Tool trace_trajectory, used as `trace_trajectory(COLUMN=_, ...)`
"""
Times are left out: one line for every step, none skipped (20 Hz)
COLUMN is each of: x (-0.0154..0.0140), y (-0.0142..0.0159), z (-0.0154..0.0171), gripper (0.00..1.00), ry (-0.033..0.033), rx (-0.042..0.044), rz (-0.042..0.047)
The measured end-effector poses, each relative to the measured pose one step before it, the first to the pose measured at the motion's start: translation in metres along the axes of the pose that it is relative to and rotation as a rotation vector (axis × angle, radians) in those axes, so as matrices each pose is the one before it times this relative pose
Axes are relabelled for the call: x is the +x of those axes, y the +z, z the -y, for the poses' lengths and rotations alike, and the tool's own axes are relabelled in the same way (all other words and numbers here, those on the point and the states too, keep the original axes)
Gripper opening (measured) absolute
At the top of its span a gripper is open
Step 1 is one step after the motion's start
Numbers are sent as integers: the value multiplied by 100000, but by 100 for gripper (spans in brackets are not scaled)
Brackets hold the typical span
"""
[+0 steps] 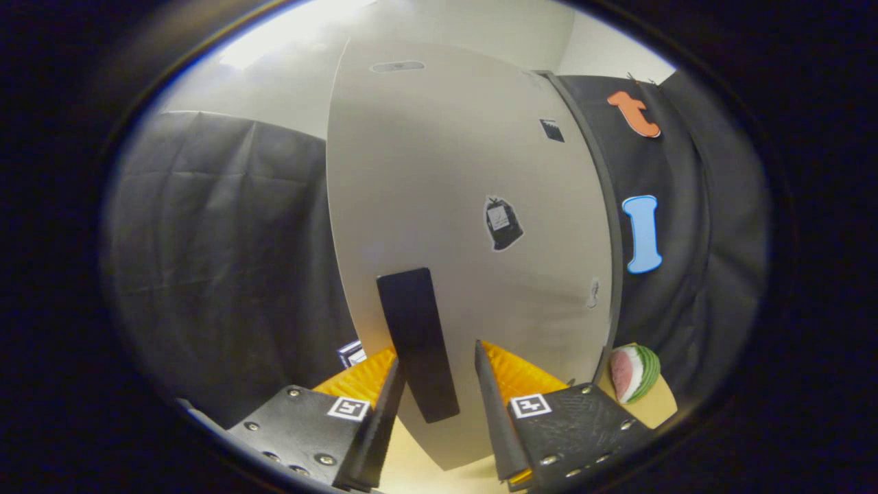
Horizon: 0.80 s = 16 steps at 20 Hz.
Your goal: Open the shoe cabinet door, grab the shoes and put them into the shoe cabinet, then close the shoe cabinet door.
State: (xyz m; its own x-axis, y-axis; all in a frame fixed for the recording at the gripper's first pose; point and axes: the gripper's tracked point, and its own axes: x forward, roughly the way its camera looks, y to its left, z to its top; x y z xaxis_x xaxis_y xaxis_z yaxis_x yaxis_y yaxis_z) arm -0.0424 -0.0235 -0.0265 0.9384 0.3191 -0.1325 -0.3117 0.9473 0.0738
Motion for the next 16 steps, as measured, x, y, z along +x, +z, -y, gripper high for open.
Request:
trace_trajectory(x=947, y=-110, z=-345, gripper=58, ry=889, rx=482, rz=-265)
trace_trajectory(x=375, y=6, z=-233, gripper=61, ry=492, rx=65, rz=149)
trace_trajectory(x=695, y=22, z=45, gripper=63, ry=-676, rx=-696, rz=279)
trace_trajectory(x=535, y=116, z=-325, gripper=64, ry=268, rx=-709, rz=4)
trace_trajectory(x=621, y=177, z=-273, gripper=64, ry=75, rx=-660, rz=85)
trace_trajectory(x=562, y=-118, z=-469, gripper=65, ry=-167, rx=-797, rz=-125)
trace_trajectory(x=515, y=-47, z=-416, gripper=66, ry=-116, rx=-559, rz=-131)
trace_trajectory(x=357, y=-305, z=-591, gripper=66, ry=-95, rx=-660, rz=-52)
trace_trajectory(x=500, y=-6, z=-374, gripper=66, ry=-223, rx=-556, rz=-10)
trace_trajectory(x=556, y=21, z=-23, gripper=66, ry=-2154, rx=-479, rz=85)
trace_trajectory(x=731, y=-9, z=-289, gripper=68, ry=388, rx=262, rz=-412)
trace_trajectory(x=811, y=62, z=278, gripper=70, ry=-130, rx=634, rz=86)
trace_trajectory(x=772, y=13, z=-2, gripper=71, ry=36, rx=580, rz=-145)
trace_trajectory(x=914, y=134, z=181, gripper=73, ry=-316, rx=316, rz=61)
trace_trajectory(x=729, y=194, z=22, gripper=74, ry=-683, rx=143, rz=309)
trace_trajectory(x=625, y=40, z=-142, gripper=76, ry=-753, rx=-94, rz=-47)
